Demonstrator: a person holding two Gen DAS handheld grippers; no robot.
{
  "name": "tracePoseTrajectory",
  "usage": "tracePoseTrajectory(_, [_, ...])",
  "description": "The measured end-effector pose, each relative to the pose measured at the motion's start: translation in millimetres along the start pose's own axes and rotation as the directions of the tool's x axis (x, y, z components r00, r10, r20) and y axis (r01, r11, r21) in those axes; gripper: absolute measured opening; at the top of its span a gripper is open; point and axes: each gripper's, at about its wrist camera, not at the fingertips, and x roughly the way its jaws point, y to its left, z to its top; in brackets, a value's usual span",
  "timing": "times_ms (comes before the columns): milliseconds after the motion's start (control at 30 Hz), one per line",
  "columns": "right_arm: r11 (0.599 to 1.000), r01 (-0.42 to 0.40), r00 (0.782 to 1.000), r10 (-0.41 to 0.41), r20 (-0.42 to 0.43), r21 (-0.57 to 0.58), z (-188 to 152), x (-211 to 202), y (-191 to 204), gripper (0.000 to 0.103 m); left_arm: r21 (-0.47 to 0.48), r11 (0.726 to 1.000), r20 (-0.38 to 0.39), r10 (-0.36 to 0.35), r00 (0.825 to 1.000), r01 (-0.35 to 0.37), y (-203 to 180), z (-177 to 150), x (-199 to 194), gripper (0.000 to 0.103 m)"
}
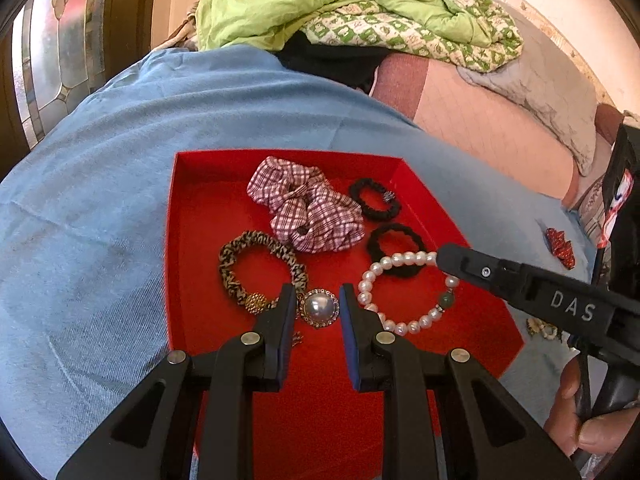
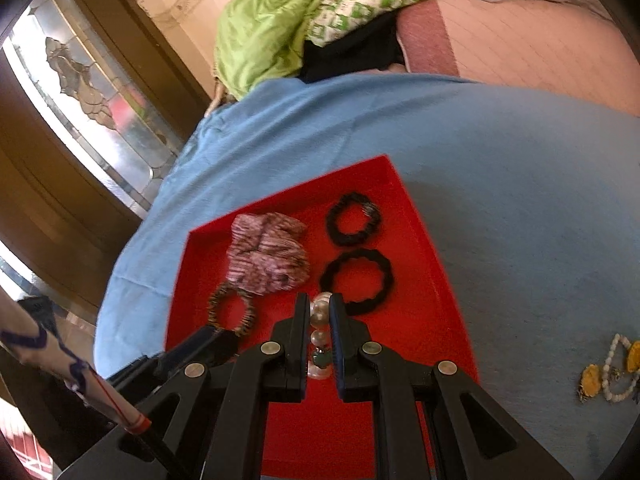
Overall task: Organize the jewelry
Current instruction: 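Carry both items into the red tray and open both tools to release, then withdraw both tools from the tray toward the remaining jewelry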
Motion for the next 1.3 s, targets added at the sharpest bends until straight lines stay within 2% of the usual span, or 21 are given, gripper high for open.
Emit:
tracePoseTrajectory(567, [1.0,0.025,0.999,-0.025,-0.036,0.017,-9.3,0.7,-15.0,0.012,-0.023,1.0,-0.028,0.003,1.0,-0.003,5.5,-2.2,4.4,0.022])
tracePoseTrajectory(600, [1.0,0.022,0.999,-0.021,-0.035,0.016,-9.2,0.0,-14.6,0.012,-0.024,1.0,-0.025,0.005,1.0,-0.005,5.8,-2.1,3.7,0.023])
tracePoseTrajectory(667, [1.0,0.016,1.0,-0.015,-0.027,0.013,-9.8,-3.9,-14.7,0.014,-0.026,1.0,-0.016,0.01,1.0,-0.01,5.9,-1.7,2.1,0.033])
tracePoseTrajectory(933, [1.0,-0.012,1.0,0.012,0.02,0.006,-13.1,-33.6,-19.5,0.015,-0.026,1.0,0.039,-0.009,0.999,0.01,-2.3,1.0,-7.0,0.033])
tracePoseTrajectory(1133, [1.0,-0.014,0.998,0.014,0.066,0.005,-18.8,-76.1,-42.8,0.015,0.06,0.996,0.081,-0.069,0.994,0.064,-41.4,1.6,-12.8,0.033])
tracePoseTrajectory(1300, [0.998,0.032,0.994,-0.037,0.099,0.047,-31.5,-119.4,-95.7,0.015,0.168,0.98,0.089,-0.118,0.989,0.102,-82.1,-3.8,-14.1,0.033])
